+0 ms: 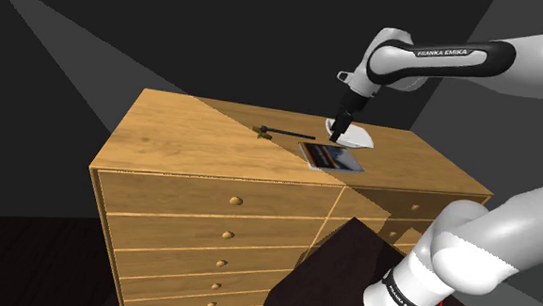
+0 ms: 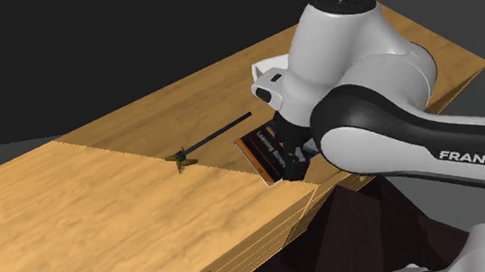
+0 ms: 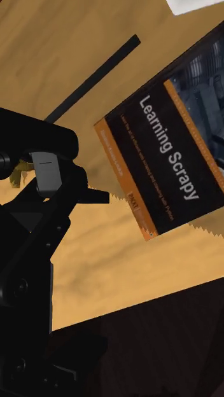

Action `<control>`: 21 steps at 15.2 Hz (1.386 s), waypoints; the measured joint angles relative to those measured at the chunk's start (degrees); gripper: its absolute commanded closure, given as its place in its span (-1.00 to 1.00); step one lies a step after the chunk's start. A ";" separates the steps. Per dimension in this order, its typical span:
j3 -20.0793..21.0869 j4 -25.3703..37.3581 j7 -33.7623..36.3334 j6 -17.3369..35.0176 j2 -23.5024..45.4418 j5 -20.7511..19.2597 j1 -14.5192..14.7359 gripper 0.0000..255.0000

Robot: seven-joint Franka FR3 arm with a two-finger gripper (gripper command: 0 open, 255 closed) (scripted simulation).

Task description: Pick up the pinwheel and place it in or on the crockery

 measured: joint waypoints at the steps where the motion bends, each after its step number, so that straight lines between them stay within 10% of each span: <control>1: -1.22 0.63 -2.66 1.56 2.07 0.49 0.54 -1.00; 11: -9.53 16.04 -31.88 8.94 26.67 14.31 4.52 -1.00; 21: -6.05 36.55 -52.54 6.67 48.51 27.85 -0.59 -1.00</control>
